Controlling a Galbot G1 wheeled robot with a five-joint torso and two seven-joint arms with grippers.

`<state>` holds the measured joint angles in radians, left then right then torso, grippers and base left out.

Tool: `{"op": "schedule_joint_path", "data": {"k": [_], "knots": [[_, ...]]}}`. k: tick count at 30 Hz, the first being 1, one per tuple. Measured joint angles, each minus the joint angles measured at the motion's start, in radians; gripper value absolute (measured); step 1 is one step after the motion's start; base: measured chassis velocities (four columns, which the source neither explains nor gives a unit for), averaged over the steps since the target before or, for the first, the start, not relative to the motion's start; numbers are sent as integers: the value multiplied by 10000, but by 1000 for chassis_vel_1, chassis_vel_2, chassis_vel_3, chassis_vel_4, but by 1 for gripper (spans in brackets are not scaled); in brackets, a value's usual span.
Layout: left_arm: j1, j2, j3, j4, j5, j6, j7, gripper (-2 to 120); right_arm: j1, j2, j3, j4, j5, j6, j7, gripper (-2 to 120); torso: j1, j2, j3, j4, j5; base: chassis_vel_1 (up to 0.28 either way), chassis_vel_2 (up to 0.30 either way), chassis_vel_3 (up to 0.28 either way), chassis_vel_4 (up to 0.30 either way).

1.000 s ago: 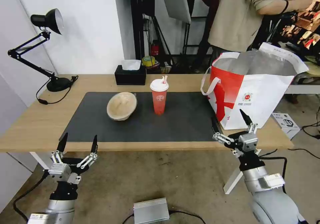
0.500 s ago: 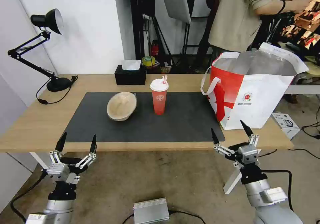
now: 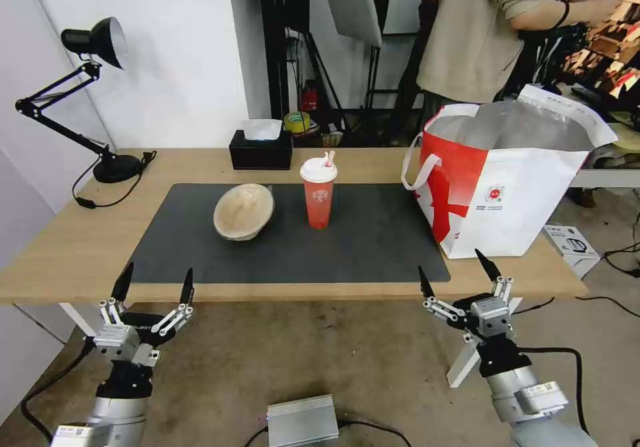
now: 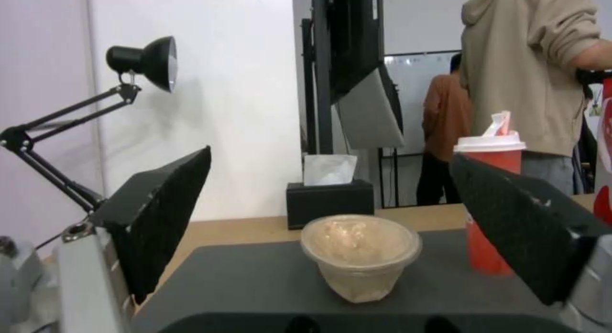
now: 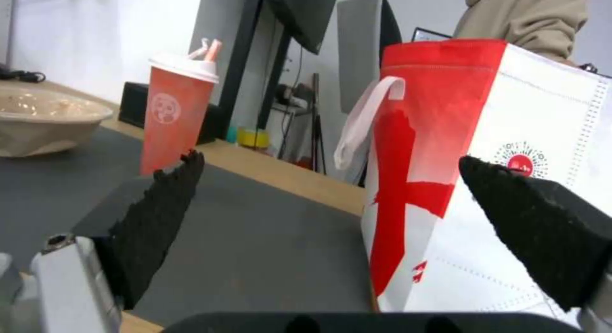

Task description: Pick up the trash from the table and place it into the takeout bag.

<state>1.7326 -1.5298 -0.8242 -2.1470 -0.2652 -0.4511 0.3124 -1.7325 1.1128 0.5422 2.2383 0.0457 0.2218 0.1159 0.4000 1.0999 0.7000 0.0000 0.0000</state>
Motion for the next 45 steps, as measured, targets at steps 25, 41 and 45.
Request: {"op": "schedule_joint_path", "data": {"k": [25, 41, 45], "knots": [[-6, -83, -59, 170, 59, -3, -1, 100, 596, -671, -601, -65, 753, -392, -460, 100, 0, 0, 0, -1, 1, 0, 0, 0, 0], [-50, -106, -7, 183, 144, 22, 0, 100, 2370, -2011, -2085, -299, 1928, -1111, -545, 100, 0, 0, 1, 0, 0, 0, 0, 0, 0], [-49, -101, -11, 199, 150, 30, 0, 100, 2533, -2049, -2282, -372, 1965, -1184, -545, 100, 0, 0, 0, -1, 1, 0, 0, 0, 0]]}}
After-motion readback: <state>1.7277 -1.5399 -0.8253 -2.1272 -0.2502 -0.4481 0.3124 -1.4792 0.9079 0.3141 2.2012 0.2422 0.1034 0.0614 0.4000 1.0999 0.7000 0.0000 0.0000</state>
